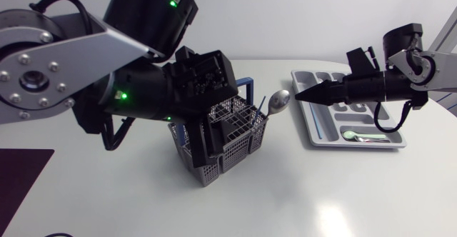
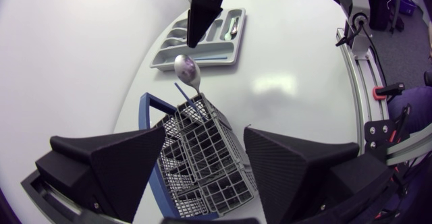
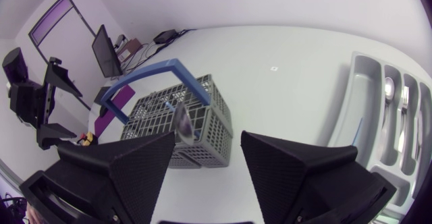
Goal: Unload the cutlery basket into the drawer organizer.
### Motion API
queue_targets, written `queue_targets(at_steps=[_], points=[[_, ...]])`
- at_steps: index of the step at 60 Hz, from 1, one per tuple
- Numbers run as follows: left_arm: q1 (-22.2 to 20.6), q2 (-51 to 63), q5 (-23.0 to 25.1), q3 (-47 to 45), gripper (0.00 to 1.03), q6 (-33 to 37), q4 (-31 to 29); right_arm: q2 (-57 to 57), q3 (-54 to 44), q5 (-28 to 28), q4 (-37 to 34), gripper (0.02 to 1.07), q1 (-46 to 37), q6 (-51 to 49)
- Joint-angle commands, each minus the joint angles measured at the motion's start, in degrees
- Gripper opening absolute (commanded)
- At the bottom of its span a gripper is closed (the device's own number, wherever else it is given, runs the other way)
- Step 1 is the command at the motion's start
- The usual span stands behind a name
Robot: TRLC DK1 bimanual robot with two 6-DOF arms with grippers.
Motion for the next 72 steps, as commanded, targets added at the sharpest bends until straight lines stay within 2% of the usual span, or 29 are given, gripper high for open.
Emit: queue_targets(at_steps=[1,14,21,36,37,38,72], points=[[-0.53,1.27,0.65,-0.18,0.92,-1.23,0.74,-0.47,-1.63,-0.90,-1.11,0.74,1.90,-1.32],[-0.62,1.80,2.14,-0.54,0.92,-1.94,1.53,0.94,-0.05,-1.17,-0.85,0.63,5.16,-0.70],[-0.70,1.80,2.58,-0.89,0.92,-2.03,1.88,2.78,1.09,-0.90,-0.14,0.53,6.03,-0.52],[-0.53,3.12,3.72,-1.59,0.92,-2.55,3.99,3.75,1.18,1.29,3.72,0.21,7.88,1.50],[-0.62,3.20,3.72,-1.68,0.92,-2.55,4.34,3.57,1.01,1.64,4.25,0.13,7.88,1.76],[-0.62,3.29,3.72,-1.85,0.92,-2.55,4.52,3.49,1.01,1.82,4.34,0.11,7.88,1.76],[-0.26,8.57,4.08,-3.96,0.92,-2.20,9.00,-10.75,-0.22,2.61,3.81,0.08,9.99,6.33]])
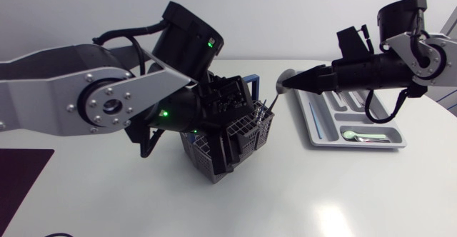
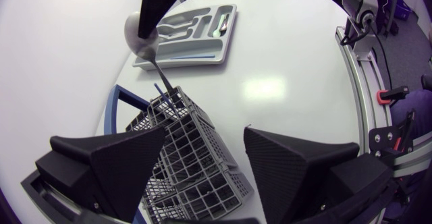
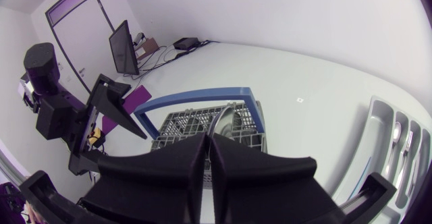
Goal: Unload the cutlery basket into the drawer organizer.
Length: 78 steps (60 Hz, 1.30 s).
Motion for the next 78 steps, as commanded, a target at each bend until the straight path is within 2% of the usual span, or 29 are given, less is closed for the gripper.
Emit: queue_targets(at_steps=[1,18,22,42,56,71,78], points=[[-0.07,1.59,0.78,-1.58,0.92,-0.78,1.63,-2.97,-0.49,0.91,-0.41,0.08,1.42,1.30],[-0.15,3.79,0.78,-0.70,0.92,-0.96,3.04,-11.85,-2.86,10.31,-2.17,0.08,6.78,-2.21],[-0.15,3.97,0.78,-0.53,0.92,-0.87,3.57,-13.08,-3.48,10.66,-2.87,0.08,7.22,-3.88],[-0.07,5.20,0.86,0.70,0.92,0.19,4.18,-17.39,-3.30,4.78,-8.23,0.08,7.49,-12.67],[-0.07,6.96,0.95,0.88,0.92,0.54,4.27,-15.28,-1.63,0.38,-12.71,0.08,6.52,-19.44],[-1.47,11.61,-0.28,3.52,0.92,-2.71,3.92,-12.03,-0.66,-3.40,-16.14,0.08,4.41,-26.03],[-1.21,14.43,-1.16,6.15,0.92,-4.38,1.72,-11.94,-0.40,-4.98,-18.34,0.08,4.06,-29.28]])
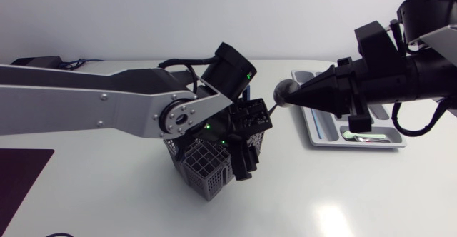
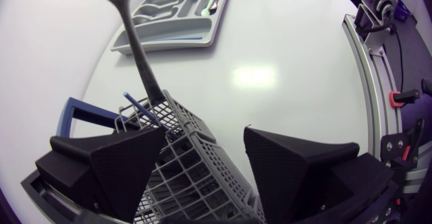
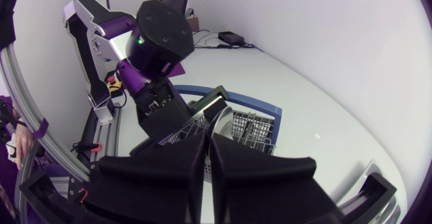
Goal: Unload the cutlery basket into the drawer organizer.
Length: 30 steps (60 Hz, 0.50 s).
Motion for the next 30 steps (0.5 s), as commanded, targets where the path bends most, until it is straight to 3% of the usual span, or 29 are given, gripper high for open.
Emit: queue_targets(at_steps=[1,14,30], points=[[0.17,1.86,-0.42,2.55,0.92,-1.61,-0.60,0.63,1.46,-1.99,-2.30,0.08,-0.38,-4.15],[0.26,3.18,-0.85,2.37,0.92,-2.14,-0.60,1.24,3.57,-5.33,-9.24,0.08,-1.78,-13.20],[0.87,3.53,-1.21,1.67,0.92,-2.14,-0.60,0.45,6.38,-7.79,-14.07,0.08,-2.84,-15.31]])
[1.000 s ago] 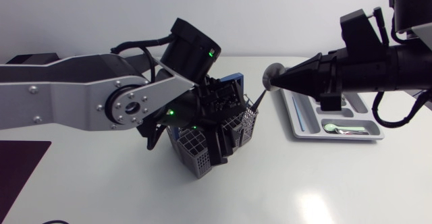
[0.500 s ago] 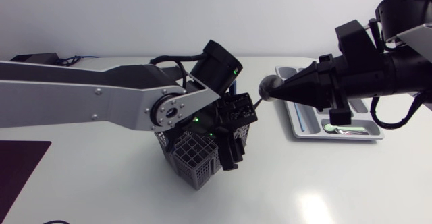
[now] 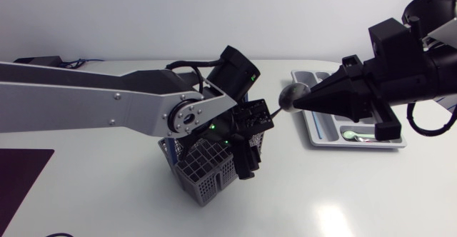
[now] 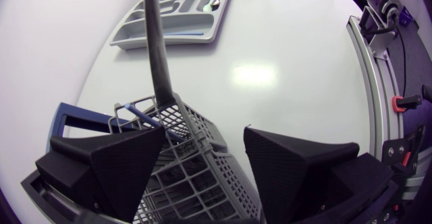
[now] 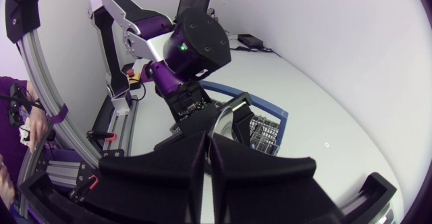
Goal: Unload the cutlery basket into the drawer organizer.
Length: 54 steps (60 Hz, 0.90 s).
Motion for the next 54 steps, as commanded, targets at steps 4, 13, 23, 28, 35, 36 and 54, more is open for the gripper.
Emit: queue_targets(at_steps=[4,13,23,28,35,36,54], points=[[0.81,2.02,-0.79,0.64,0.92,-0.85,-0.46,-0.55,2.78,-1.89,-1.55,0.08,-0.24,-2.20],[0.98,2.37,-0.97,0.29,0.92,-0.85,-0.46,-0.82,2.43,-2.77,-1.64,0.08,-0.94,-2.20],[1.07,2.99,-1.05,-0.33,0.92,-0.85,-0.46,-0.90,1.81,-3.73,-1.47,0.08,-2.26,-2.20],[1.07,3.78,-1.76,-0.06,0.92,-0.85,-0.64,-0.90,1.28,-3.73,-1.12,0.08,-2.70,-2.20],[0.98,3.52,-1.76,0.20,0.92,-0.93,-0.90,-0.73,-1.09,-3.73,0.38,0.08,-2.96,-2.20],[0.98,3.08,-1.76,0.20,0.92,-0.93,-0.90,-0.73,-1.53,-3.73,0.64,0.08,-2.96,-2.20],[-0.16,-5.36,-1.85,-1.56,0.77,-2.52,0.68,-0.55,-3.20,-3.73,2.14,0.08,-4.10,-2.02]])
